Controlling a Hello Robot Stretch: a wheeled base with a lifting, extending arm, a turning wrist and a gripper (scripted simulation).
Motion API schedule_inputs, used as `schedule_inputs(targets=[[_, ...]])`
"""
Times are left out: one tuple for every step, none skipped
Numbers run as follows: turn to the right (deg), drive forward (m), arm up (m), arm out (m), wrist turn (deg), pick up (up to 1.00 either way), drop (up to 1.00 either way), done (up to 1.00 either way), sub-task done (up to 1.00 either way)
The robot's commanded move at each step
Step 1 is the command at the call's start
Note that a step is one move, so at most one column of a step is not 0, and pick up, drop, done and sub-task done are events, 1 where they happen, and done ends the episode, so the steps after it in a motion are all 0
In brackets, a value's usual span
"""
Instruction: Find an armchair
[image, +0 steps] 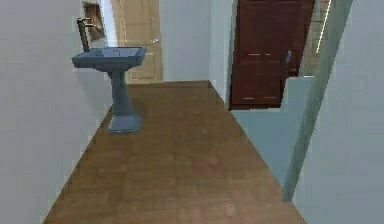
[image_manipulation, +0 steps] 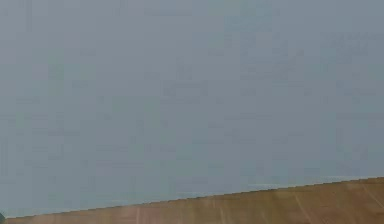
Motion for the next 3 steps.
schedule_inputs(targets=[[0.0, 1.0, 0.0, 0.0, 0.0, 0.0, 0.0, 0.0, 0.0], [0.0, 1.0, 0.0, 0.0, 0.0, 0.0, 0.0, 0.0, 0.0], [0.0, 0.15, 0.0, 0.0, 0.0, 0.0, 0.0, 0.0, 0.0]])
